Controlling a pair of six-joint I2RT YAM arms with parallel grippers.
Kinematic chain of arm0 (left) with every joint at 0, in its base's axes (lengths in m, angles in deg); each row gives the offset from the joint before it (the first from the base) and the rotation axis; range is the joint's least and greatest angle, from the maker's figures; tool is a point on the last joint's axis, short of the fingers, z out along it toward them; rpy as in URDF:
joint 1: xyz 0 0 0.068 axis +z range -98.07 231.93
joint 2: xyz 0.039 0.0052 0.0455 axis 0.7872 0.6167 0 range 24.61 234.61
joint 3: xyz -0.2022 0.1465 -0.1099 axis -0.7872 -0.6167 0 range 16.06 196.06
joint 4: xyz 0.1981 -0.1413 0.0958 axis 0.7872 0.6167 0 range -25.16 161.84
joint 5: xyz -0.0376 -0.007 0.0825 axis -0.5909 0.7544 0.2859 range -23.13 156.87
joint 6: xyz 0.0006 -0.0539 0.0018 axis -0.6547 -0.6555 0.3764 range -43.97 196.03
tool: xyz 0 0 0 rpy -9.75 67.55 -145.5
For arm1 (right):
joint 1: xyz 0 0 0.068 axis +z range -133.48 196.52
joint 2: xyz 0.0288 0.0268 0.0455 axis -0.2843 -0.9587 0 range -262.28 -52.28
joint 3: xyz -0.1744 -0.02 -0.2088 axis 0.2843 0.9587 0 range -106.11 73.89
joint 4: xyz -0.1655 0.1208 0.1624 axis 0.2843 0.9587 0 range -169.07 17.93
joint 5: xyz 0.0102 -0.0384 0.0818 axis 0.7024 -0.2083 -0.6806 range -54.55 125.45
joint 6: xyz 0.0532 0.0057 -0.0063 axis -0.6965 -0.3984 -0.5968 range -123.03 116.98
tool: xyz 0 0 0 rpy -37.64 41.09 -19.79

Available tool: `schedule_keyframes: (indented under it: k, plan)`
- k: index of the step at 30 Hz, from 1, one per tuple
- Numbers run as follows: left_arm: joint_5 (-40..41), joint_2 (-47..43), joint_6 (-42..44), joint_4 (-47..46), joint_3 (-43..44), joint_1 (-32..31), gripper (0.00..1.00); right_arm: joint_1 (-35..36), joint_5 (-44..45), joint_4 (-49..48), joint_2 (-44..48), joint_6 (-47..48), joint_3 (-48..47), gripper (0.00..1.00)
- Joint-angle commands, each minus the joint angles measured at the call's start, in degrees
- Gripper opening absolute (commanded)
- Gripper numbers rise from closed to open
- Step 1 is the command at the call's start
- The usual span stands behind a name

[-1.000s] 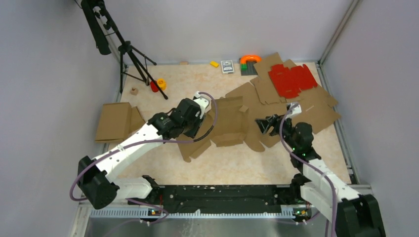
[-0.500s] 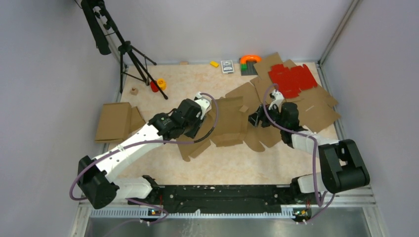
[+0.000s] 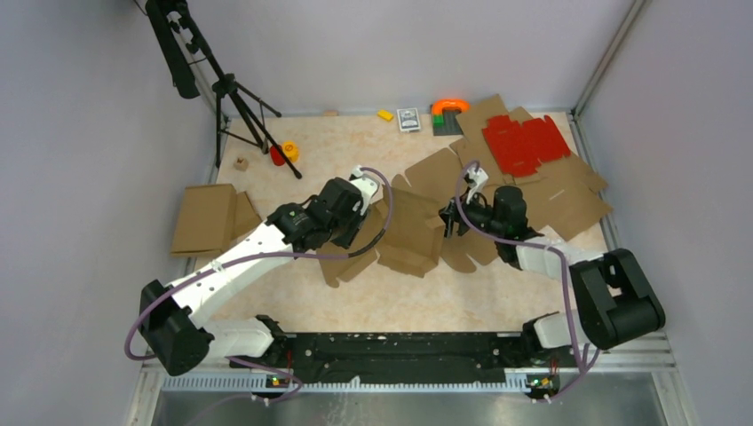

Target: Fold the paper box

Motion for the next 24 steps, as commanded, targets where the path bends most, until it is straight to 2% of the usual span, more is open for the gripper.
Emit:
schedule_keyframes:
  k: [1, 5, 11, 24]
  plan:
    - [-0.3, -1.5, 0.7, -1.7, 0.6, -0.2, 0.29, 0.6, 3.8, 2.5, 6.0, 1.1, 2.7, 0.63]
    - [-1.8, -1.8, 0.3, -2.8, 0.0, -0.3, 0.29, 0.6, 9.9, 8.9, 12.6, 0.5, 6.9, 0.62]
    - [-3.0, -1.9, 1.3, -4.1, -1.3, -0.4, 0.29, 0.6, 7.3, 9.7, 22.2, 0.9, 12.3, 0.63]
    - [-3.0, -2.1, 3.4, -4.7, -1.4, -0.4, 0.29, 6.6, -0.7, 5.3, 25.5, 2.3, 12.7, 0.58]
